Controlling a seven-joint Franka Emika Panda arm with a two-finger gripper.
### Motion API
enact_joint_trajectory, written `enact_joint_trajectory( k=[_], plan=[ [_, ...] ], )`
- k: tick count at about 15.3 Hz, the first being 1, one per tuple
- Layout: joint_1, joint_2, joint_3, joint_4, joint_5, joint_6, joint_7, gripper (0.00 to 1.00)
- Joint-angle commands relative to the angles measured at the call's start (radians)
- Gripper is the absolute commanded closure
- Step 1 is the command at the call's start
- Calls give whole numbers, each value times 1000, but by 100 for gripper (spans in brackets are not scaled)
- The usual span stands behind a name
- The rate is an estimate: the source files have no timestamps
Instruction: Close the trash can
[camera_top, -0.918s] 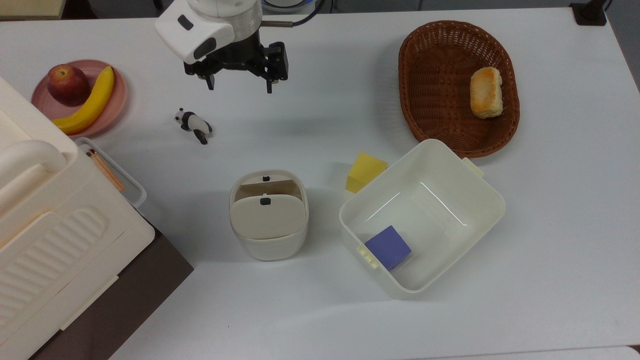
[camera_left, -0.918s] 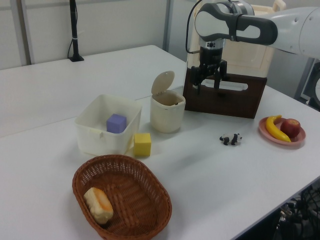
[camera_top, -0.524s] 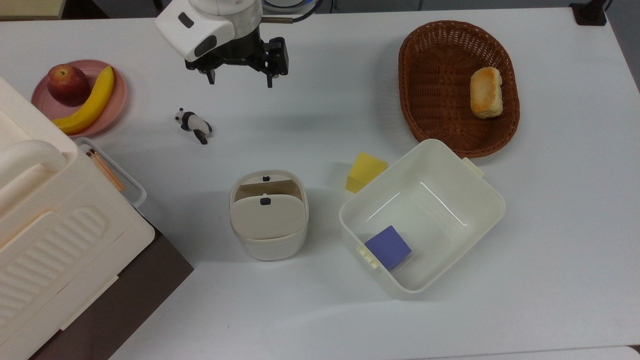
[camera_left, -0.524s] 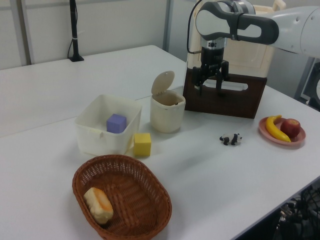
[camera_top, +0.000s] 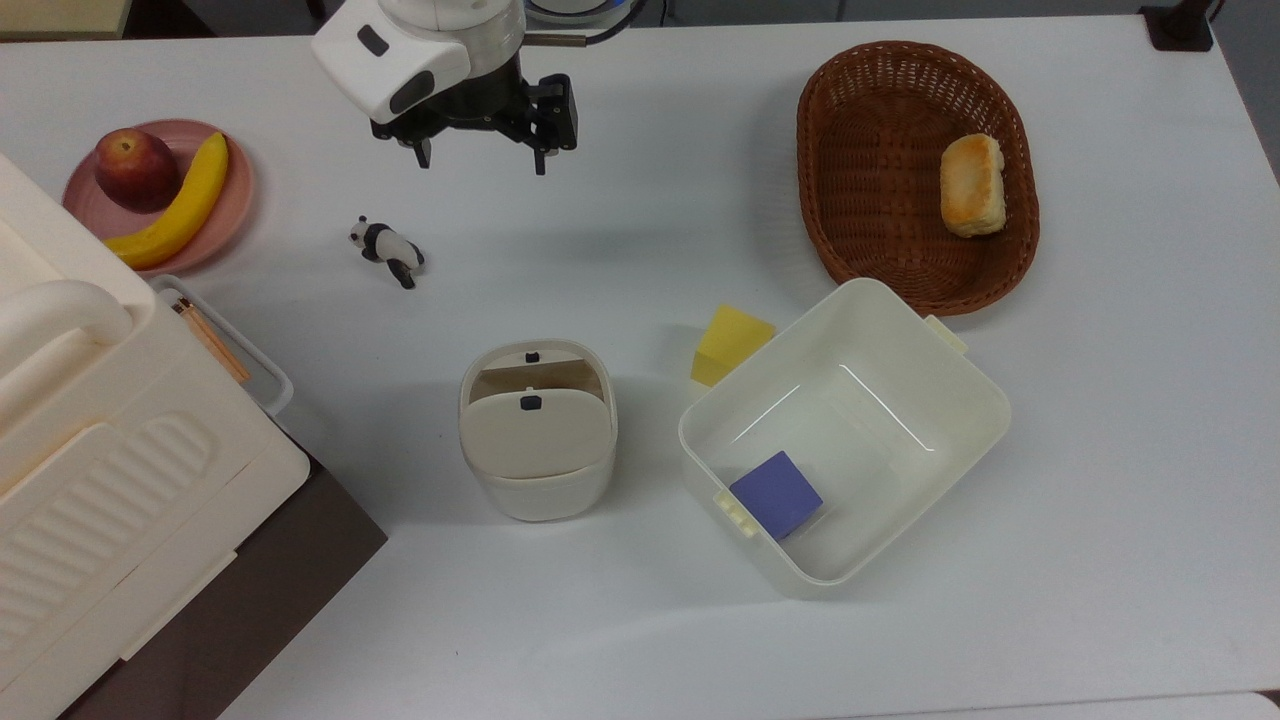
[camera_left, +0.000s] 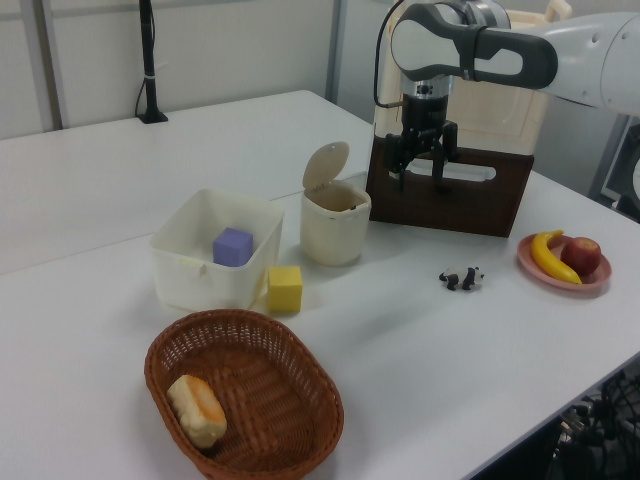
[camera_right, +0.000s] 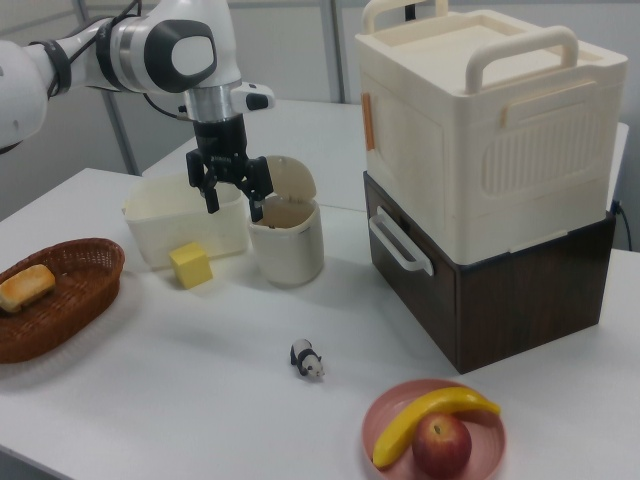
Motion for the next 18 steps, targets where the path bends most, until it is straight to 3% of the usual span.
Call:
enact_joint_trajectory(
  k=[1,18],
  plan=[
    [7,-26,-6,-21,14,-18,10,0],
    [-24,-13,-2,-24,-5,17,10,0]
  ],
)
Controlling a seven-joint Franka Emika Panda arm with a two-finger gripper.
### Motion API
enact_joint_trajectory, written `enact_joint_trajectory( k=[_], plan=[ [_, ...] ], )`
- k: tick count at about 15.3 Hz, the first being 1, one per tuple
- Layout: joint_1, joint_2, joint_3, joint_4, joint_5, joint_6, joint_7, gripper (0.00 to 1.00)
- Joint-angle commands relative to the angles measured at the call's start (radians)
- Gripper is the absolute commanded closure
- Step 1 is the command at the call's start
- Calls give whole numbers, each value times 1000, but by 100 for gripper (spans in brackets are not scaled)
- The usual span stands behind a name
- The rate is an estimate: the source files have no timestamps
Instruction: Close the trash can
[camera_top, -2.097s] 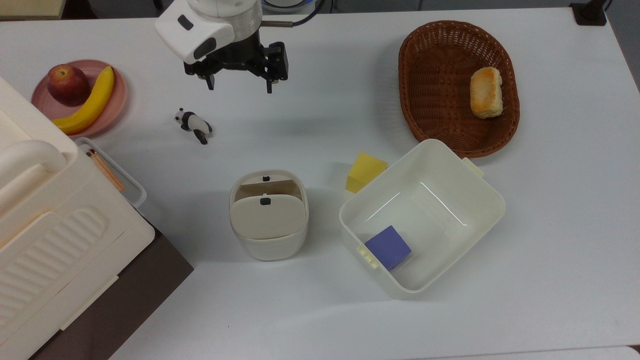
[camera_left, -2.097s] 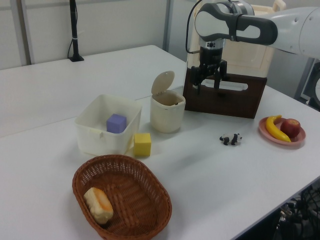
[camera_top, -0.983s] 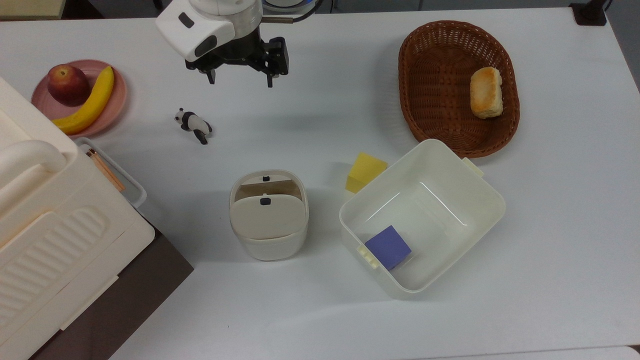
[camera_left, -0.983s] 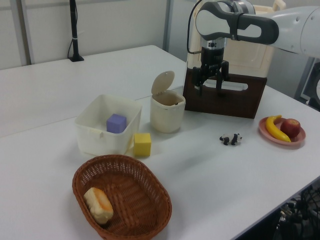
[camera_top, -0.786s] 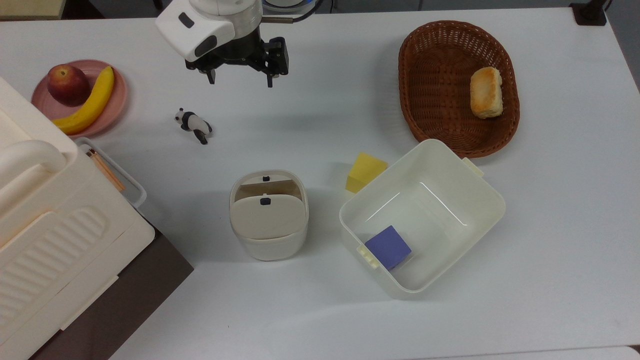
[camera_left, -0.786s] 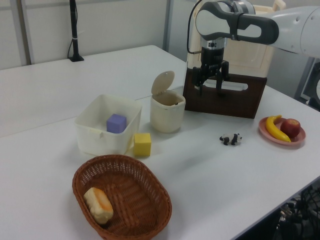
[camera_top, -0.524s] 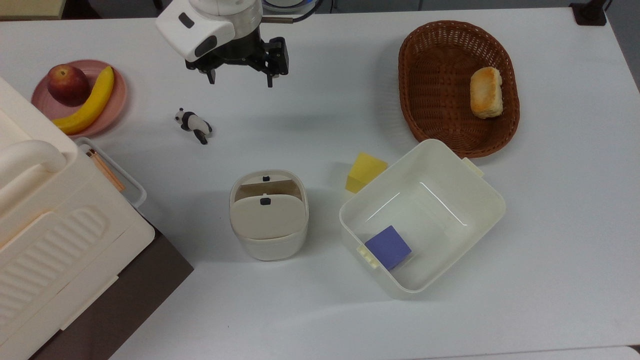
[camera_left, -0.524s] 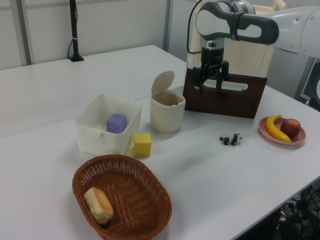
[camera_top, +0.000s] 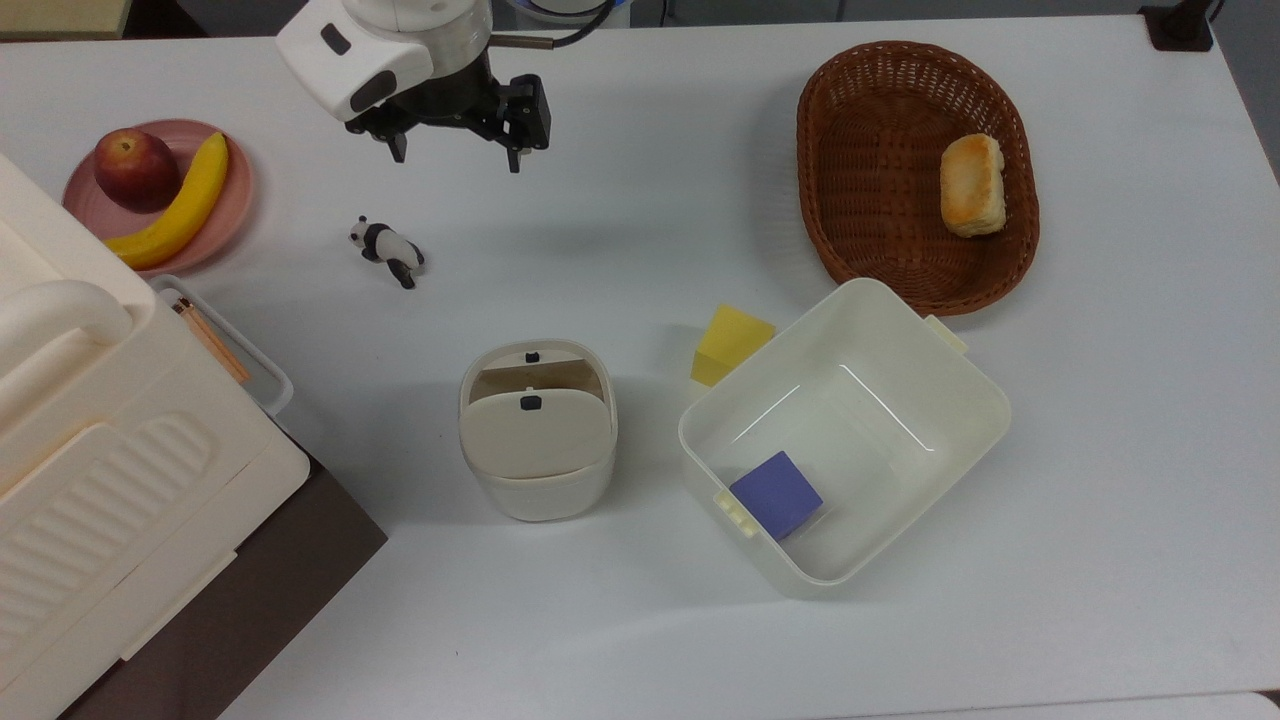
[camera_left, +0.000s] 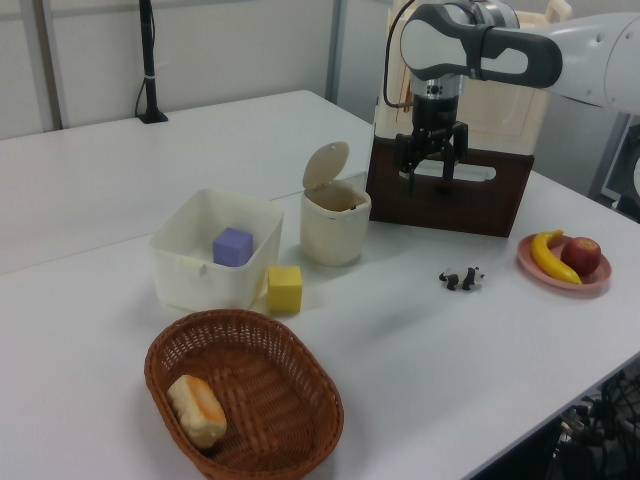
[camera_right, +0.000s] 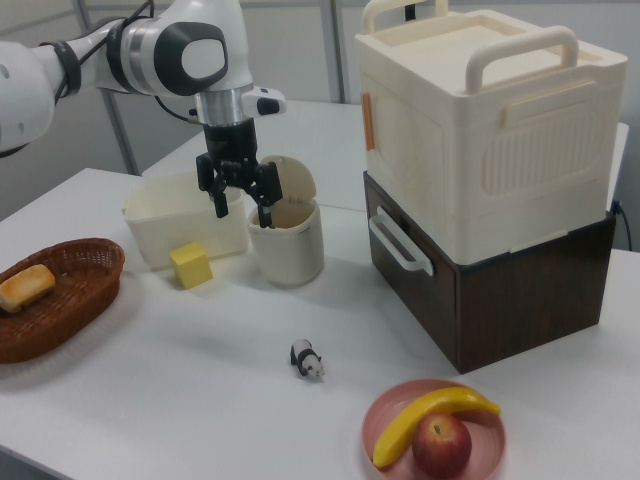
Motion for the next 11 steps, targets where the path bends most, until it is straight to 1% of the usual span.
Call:
enact_joint_trajectory(
  k=[1,7,10,11],
  plan=[
    [7,-15,-1,-18,-5,26,9,0],
    [2,-14,-2,-15,-8,36,-25,0],
    [1,-10,-2,-17,4,117,-12,0],
    [2,-10,-2,-15,7,147,-12,11]
  ],
)
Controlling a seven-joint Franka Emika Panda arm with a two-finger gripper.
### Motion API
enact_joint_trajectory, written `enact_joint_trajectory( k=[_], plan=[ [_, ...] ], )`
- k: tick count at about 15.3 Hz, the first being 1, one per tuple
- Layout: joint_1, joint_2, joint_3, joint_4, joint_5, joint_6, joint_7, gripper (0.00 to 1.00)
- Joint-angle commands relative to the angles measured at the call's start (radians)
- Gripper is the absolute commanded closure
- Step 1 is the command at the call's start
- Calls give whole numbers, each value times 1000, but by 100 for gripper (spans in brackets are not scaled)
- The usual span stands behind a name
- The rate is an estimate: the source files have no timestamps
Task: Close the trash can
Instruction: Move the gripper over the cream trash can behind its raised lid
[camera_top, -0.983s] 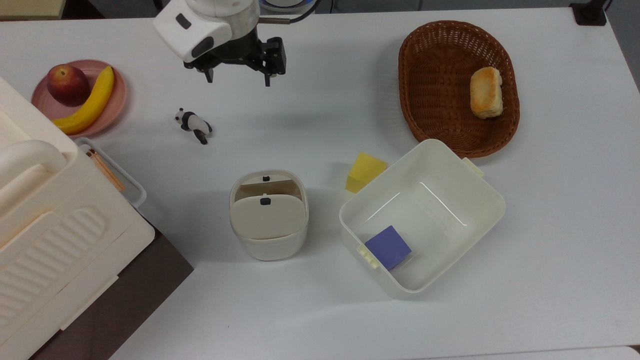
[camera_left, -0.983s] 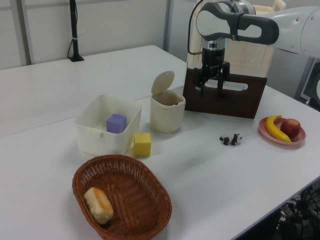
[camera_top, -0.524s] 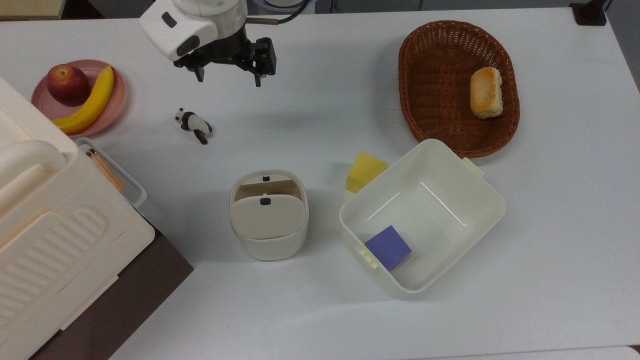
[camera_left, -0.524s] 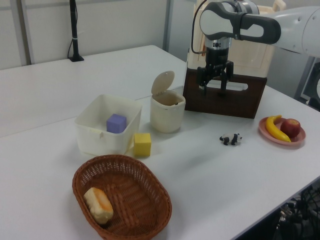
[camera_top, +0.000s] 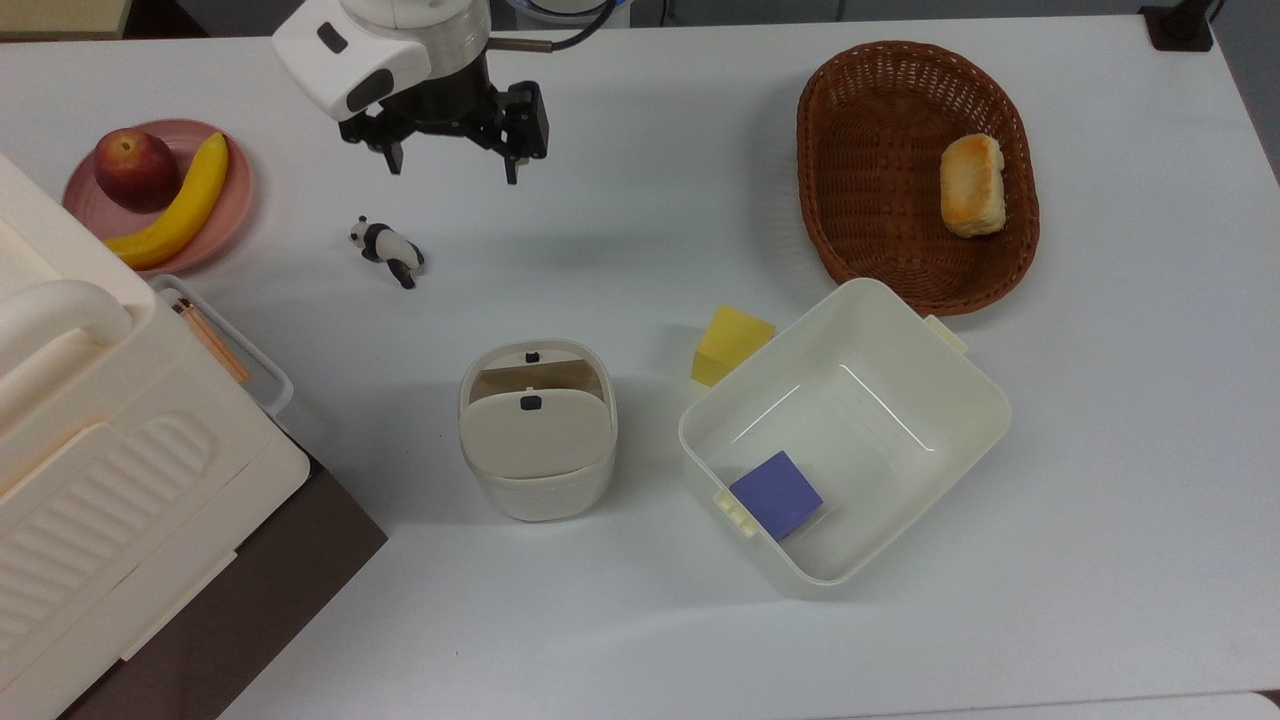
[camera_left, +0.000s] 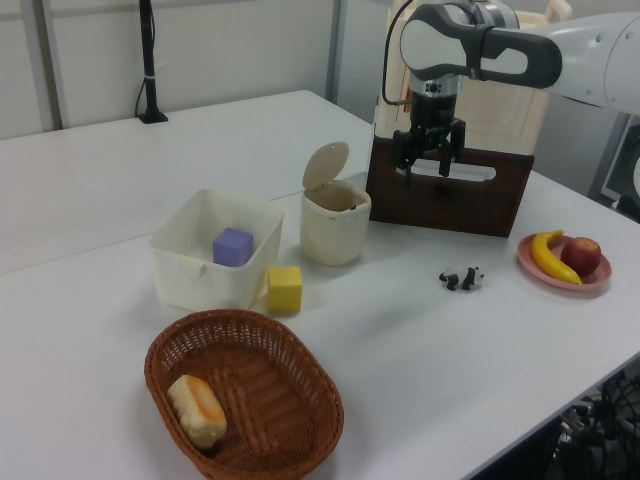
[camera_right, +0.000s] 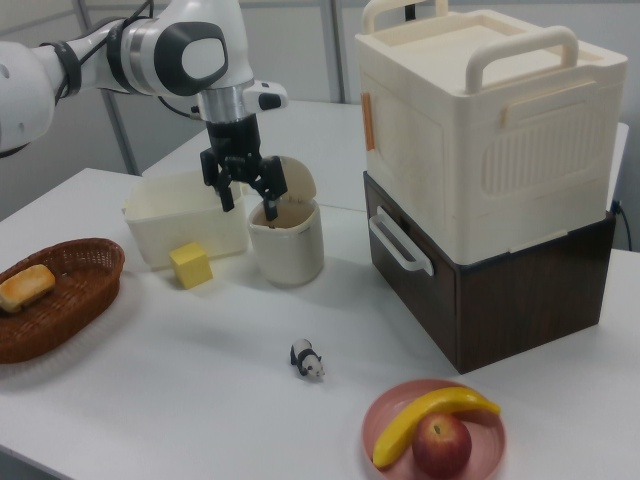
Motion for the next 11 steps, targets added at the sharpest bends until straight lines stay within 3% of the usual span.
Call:
enact_joint_trajectory(
  k=[1,7,11],
  plan=[
    [6,-13,-3,-14,14,130,-8,23],
    [10,25,6,-13,76,478,20,100],
    [13,60,9,-11,78,700,116,100]
  ],
)
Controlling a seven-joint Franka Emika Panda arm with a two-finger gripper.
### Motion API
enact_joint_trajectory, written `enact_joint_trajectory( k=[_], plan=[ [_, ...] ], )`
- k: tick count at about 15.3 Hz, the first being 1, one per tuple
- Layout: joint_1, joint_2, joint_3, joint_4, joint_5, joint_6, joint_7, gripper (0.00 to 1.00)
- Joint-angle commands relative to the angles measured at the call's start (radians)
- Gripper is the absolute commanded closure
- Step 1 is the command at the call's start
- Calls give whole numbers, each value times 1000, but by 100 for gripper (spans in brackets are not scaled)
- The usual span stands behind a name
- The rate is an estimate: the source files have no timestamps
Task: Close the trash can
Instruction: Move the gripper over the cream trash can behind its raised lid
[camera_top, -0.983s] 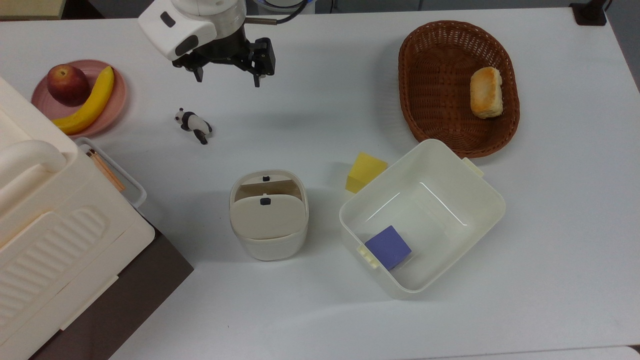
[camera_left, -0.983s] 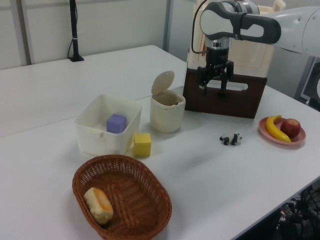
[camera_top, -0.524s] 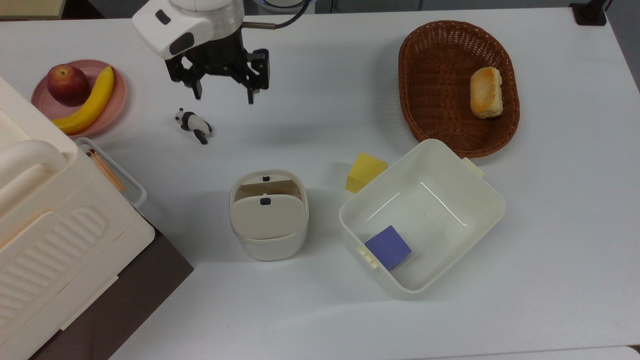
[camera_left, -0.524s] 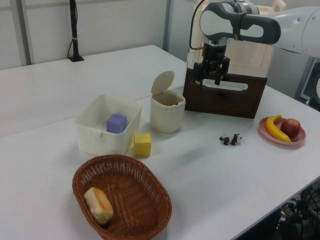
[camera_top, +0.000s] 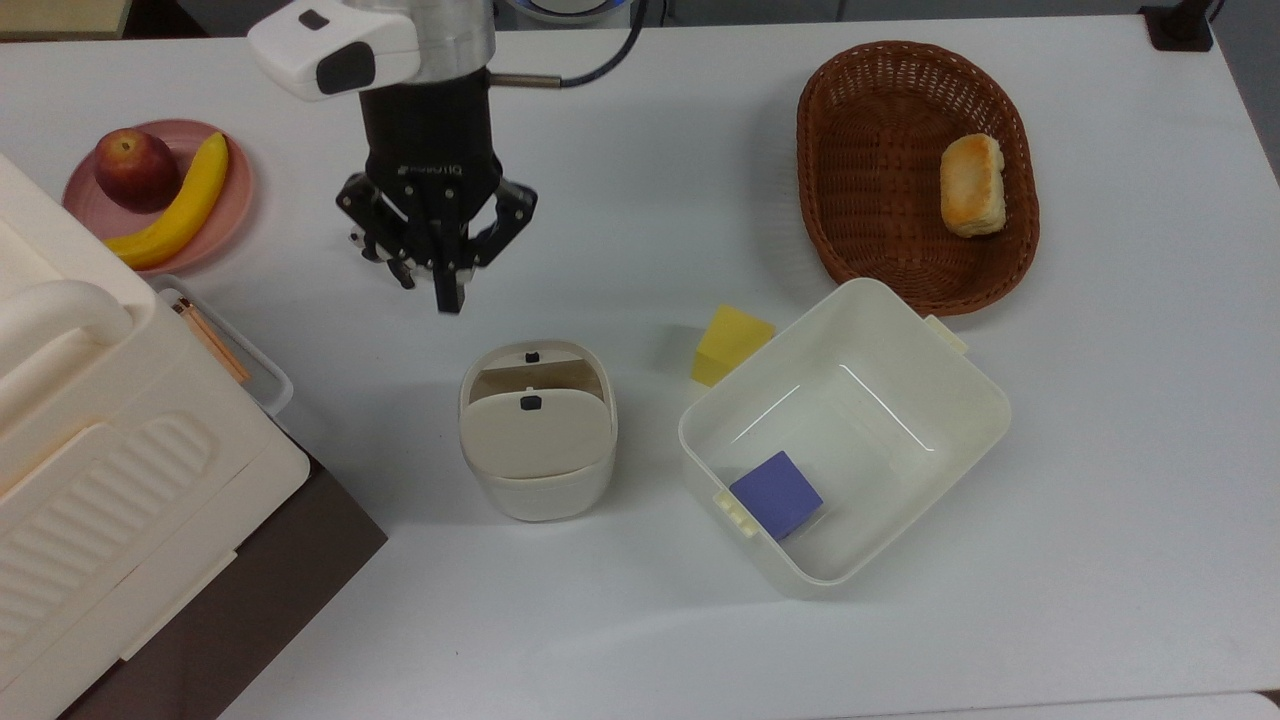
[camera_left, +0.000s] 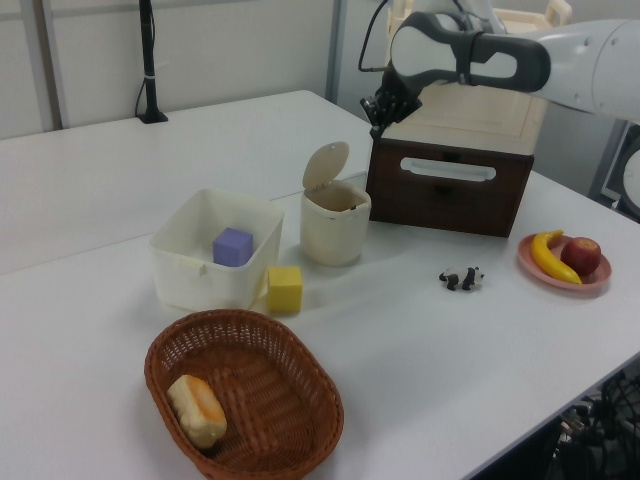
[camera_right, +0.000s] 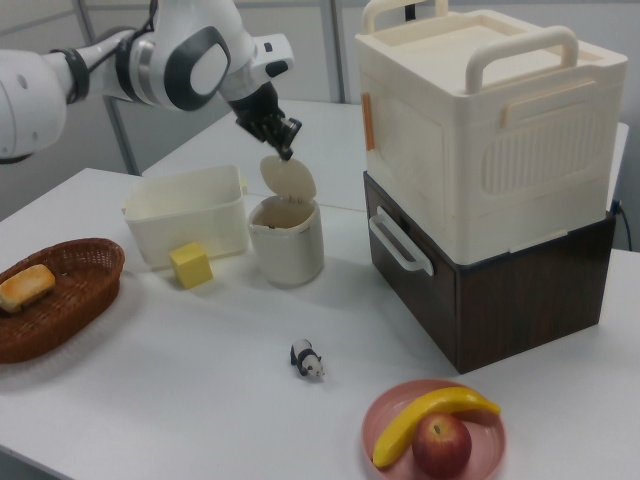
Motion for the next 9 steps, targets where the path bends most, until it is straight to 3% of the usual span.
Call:
enact_joint_trajectory(
  k=[1,5,9],
  plan=[
    [21,35,2,-7,11,176,72,100],
    [64,91,-2,-5,-3,304,135,100],
    [84,187,-4,88,-74,331,216,100]
  ],
)
